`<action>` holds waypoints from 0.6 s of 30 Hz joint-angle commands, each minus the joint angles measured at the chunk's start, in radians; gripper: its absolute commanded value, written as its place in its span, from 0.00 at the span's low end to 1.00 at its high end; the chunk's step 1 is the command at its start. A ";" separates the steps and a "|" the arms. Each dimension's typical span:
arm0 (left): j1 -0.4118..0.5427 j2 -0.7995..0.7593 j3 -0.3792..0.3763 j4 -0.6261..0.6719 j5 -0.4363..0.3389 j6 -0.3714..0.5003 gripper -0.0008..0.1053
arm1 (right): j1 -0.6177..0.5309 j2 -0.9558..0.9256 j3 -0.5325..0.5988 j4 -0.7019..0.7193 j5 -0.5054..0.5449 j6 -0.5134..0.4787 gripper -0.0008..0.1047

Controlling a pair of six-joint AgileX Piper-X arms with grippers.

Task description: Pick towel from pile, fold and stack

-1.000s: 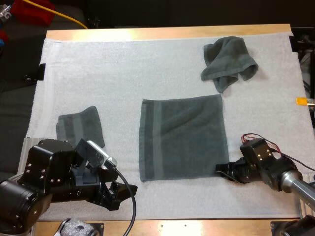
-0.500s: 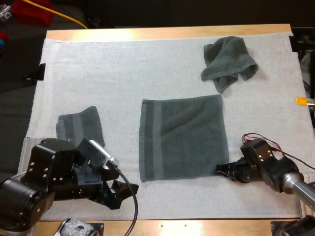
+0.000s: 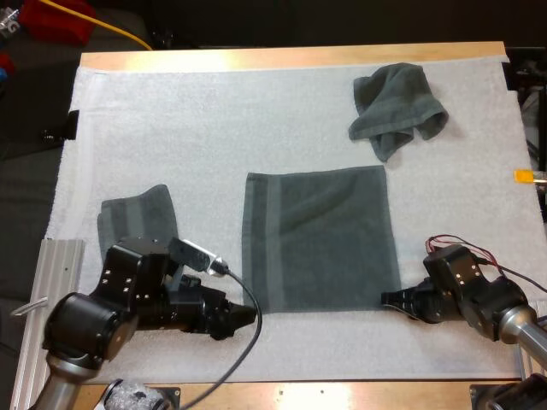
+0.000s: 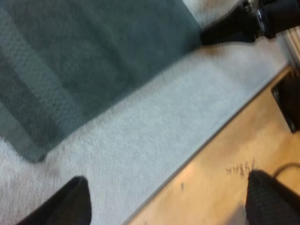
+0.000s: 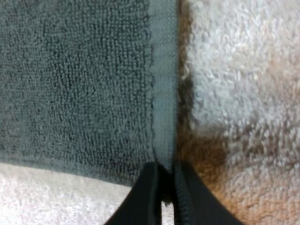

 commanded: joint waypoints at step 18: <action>-0.005 0.274 0.170 -0.201 0.005 -0.140 0.63 | -0.001 -0.004 0.004 0.027 0.004 -0.013 0.02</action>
